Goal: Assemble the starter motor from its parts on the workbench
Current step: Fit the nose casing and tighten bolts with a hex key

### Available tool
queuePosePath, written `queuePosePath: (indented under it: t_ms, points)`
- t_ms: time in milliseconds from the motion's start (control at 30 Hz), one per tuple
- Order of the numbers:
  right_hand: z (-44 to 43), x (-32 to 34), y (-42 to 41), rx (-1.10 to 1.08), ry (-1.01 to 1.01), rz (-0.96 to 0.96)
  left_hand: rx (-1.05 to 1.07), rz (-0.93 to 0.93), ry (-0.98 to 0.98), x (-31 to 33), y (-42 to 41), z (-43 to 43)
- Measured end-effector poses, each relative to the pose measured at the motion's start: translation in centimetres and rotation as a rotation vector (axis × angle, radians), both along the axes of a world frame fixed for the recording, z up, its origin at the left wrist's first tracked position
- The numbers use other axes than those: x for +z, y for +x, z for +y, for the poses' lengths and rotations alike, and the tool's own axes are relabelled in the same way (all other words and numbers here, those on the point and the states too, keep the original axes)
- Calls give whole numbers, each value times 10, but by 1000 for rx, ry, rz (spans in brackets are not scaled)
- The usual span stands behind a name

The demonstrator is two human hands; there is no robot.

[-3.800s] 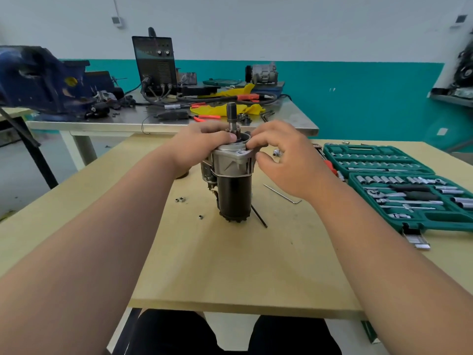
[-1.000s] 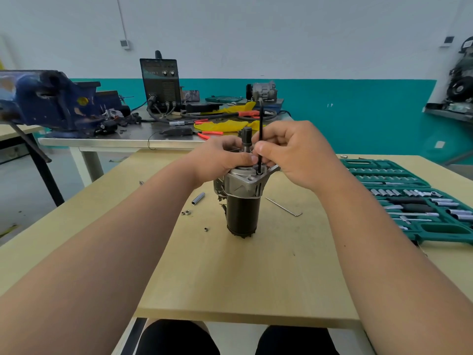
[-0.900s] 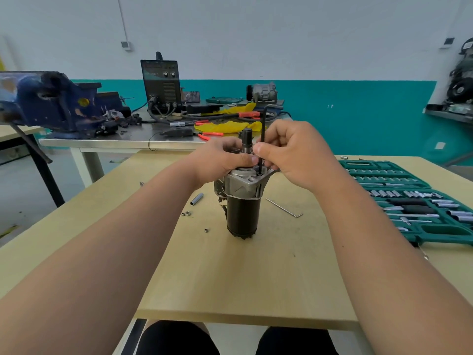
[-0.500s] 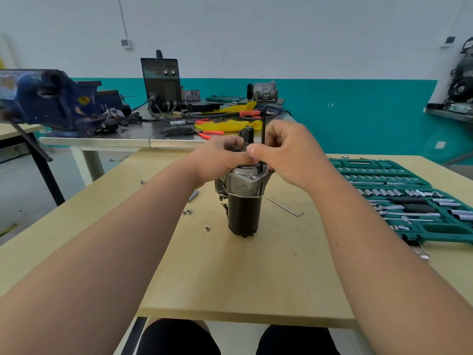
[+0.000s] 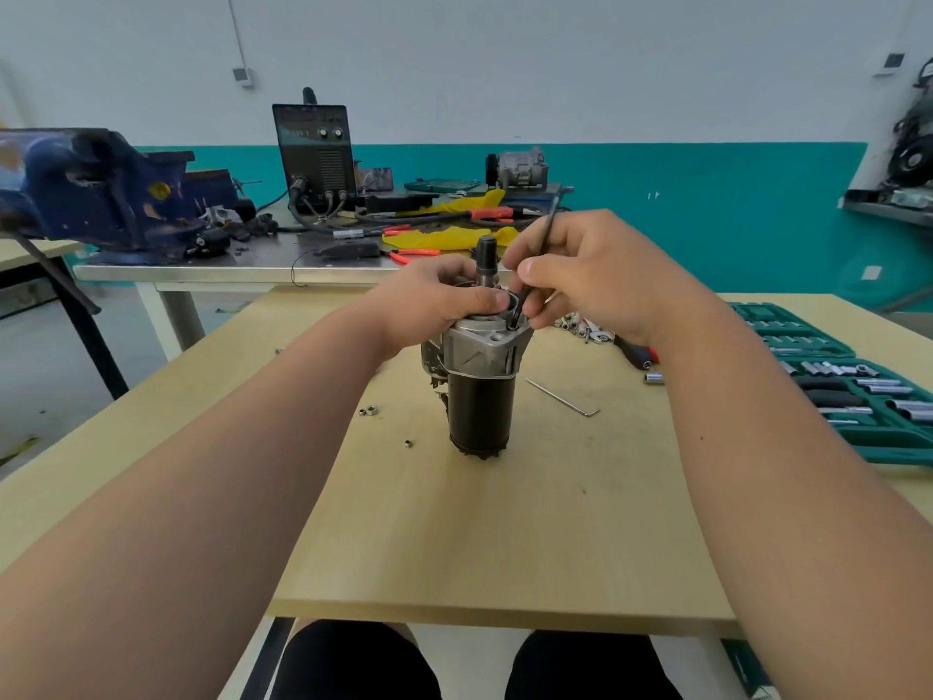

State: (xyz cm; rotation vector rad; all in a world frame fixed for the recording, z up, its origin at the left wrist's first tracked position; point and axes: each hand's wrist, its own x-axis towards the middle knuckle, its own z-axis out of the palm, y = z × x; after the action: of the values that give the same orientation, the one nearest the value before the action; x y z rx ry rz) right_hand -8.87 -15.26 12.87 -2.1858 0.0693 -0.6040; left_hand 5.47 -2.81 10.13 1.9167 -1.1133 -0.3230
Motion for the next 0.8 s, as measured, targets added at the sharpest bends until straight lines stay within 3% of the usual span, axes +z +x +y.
queuePosePath:
  t_ms: [133,367,600,800]
  points:
    - [-1,2,-3,5,-20,8,-5,-8,2,-1,2,0]
    - [6,-9,6,-223,-222,-116,1,-30,9,0,1,-1]
    - [3,-3,6,-38,50,-76,-8,-12,9,0,0,-1]
    - [-2,1,0,-10,39,-34,-8,-4,8,0,1,-1]
